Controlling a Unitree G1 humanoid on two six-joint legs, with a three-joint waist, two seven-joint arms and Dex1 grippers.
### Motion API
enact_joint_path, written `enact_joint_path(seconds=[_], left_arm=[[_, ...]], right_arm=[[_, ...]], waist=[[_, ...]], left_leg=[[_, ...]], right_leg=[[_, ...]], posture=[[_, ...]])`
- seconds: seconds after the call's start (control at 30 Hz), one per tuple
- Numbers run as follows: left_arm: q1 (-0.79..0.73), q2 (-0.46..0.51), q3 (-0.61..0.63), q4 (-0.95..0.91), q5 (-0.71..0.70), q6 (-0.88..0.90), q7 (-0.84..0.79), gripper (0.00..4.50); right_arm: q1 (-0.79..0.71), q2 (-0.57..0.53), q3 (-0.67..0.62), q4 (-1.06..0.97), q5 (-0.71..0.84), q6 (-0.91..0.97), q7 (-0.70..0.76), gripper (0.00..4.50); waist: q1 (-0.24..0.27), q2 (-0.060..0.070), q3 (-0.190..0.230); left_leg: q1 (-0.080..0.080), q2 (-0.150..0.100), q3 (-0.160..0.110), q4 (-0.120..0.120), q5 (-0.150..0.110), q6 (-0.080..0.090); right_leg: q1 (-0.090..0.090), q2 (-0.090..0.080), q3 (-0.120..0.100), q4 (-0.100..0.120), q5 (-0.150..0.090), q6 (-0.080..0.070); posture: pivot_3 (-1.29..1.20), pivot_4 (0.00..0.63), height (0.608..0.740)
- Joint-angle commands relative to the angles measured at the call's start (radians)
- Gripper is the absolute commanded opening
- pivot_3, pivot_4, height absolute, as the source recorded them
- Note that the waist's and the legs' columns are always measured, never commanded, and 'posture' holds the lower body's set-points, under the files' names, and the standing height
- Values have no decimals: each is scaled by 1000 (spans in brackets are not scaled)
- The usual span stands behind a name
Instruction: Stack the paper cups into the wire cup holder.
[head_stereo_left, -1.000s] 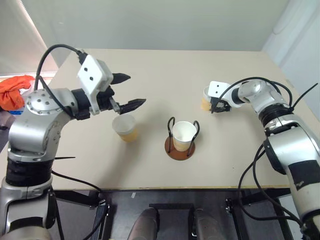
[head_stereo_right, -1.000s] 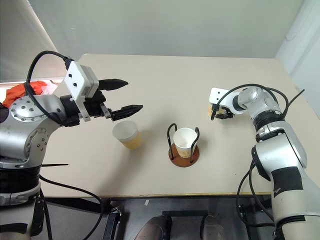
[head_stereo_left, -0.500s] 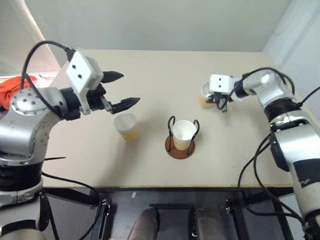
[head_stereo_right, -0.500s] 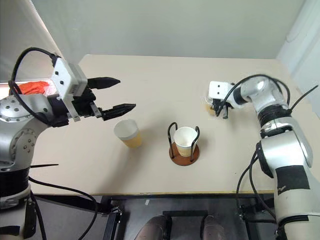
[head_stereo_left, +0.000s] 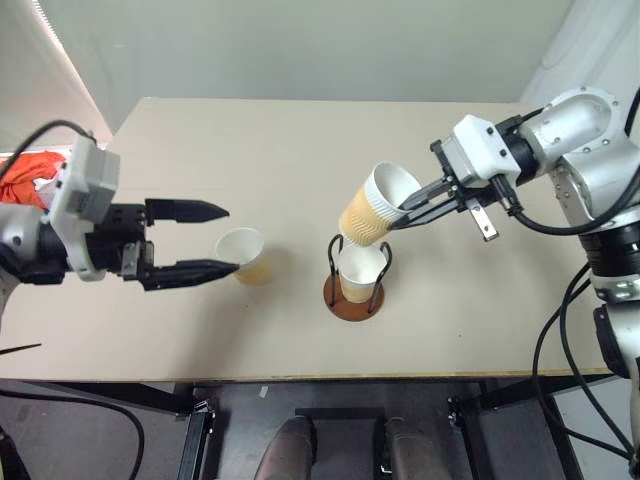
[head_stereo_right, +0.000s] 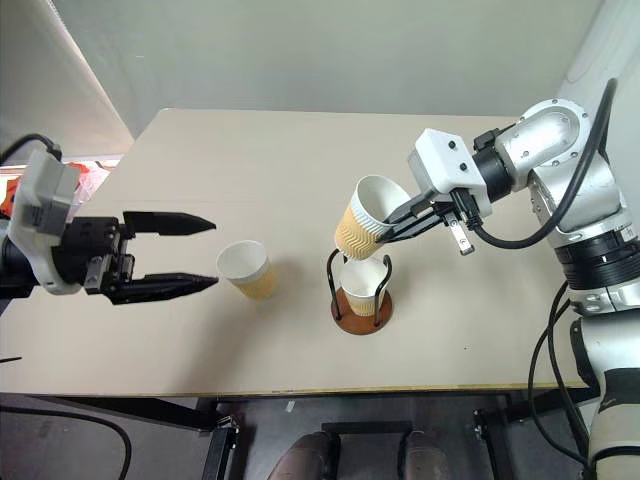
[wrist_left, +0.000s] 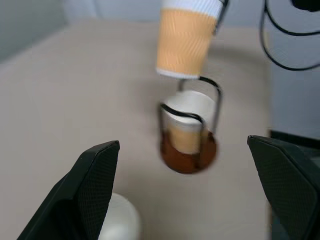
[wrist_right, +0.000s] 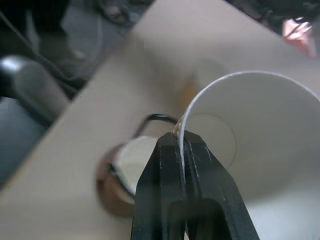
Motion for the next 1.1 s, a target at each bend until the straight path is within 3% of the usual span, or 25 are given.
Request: enact_joint_path(seconds=[0.03, 0.57, 0.7, 1.03, 1.1], left_arm=[[3, 21, 41, -37, -21, -7, 4, 4500], [27, 11, 31, -66, -8, -28, 40, 4500], [32, 13, 33, -65, -3, -35, 43, 4500], [20, 42, 10, -24, 31, -78, 16, 4500], [11, 78, -26, 17, 88, -117, -5, 4500]], right_arm=[[8, -13, 12, -40, -6, -11, 4, 17], [41, 31, 62, -47, -131, -87, 4, 17], [34, 35, 69, -37, -148, -103, 4, 902], [18, 57, 28, -38, -98, -58, 4, 4326], [20, 65, 4, -45, -80, -39, 4, 4472]], waist=[[0, 0, 0], [-4, 0, 0], [-3, 0, 0], [-4, 0, 0], [-3, 0, 0]], left_leg=[[0, 0, 0, 0, -1, 2], [6, 0, 0, 0, 0, 7], [6, 0, 0, 0, -1, 7], [6, 0, 0, 0, -2, 7], [6, 0, 0, -1, -2, 7]], right_leg=[[0, 0, 0, 1, 0, 0], [0, 0, 1, 10, -3, -9], [0, 0, 1, 10, -4, -11], [0, 1, 1, 9, -4, -11], [0, 1, 1, 9, -4, -12]], posture=[[0, 150, 740], [0, 150, 740], [0, 150, 740], [0, 150, 740], [0, 150, 740]])
